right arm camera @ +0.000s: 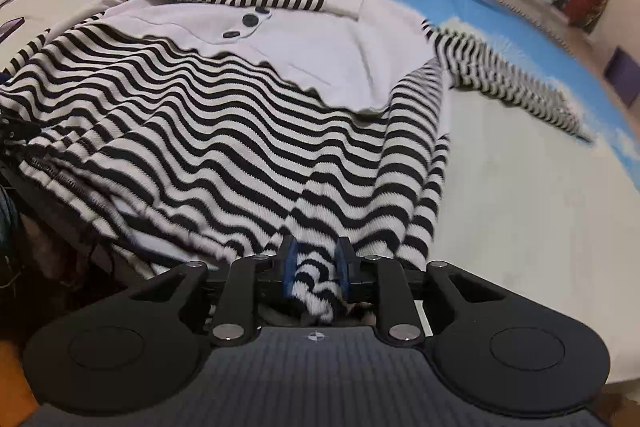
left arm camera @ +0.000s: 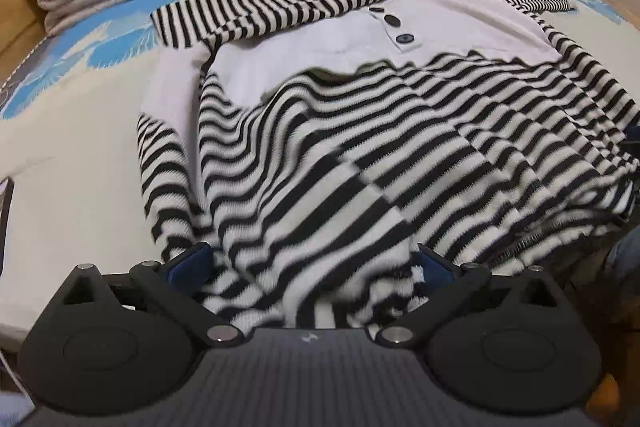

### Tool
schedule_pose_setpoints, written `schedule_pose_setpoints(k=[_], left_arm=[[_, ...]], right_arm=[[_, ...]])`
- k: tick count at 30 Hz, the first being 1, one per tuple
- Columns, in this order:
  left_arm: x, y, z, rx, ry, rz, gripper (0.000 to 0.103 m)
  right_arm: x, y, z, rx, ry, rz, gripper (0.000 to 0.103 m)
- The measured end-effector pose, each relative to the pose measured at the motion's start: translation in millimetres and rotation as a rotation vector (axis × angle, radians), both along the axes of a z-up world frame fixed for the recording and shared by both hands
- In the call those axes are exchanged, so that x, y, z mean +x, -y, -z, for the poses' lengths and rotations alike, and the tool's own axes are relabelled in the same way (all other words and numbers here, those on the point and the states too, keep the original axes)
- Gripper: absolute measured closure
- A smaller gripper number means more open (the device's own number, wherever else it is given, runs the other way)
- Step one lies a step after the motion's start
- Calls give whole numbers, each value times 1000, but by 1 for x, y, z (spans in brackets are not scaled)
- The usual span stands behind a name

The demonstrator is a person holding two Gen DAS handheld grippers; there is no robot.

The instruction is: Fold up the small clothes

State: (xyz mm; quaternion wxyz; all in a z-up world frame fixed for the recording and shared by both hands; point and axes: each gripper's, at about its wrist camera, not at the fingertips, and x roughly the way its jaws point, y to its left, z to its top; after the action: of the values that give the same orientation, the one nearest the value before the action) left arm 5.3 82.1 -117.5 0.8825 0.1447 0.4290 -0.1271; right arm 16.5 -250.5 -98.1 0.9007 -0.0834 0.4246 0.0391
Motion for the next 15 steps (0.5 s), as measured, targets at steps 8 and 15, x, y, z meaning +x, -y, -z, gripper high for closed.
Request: schedule_pose_setpoints(k=[8, 15], left_arm=[[-40, 1, -82, -106, 131, -99, 0], [-75, 11, -120, -147, 207, -193, 0]], right_arm=[[-20, 6, -81, 307, 75, 279, 19], [-53, -11, -103, 354, 75, 319, 15]])
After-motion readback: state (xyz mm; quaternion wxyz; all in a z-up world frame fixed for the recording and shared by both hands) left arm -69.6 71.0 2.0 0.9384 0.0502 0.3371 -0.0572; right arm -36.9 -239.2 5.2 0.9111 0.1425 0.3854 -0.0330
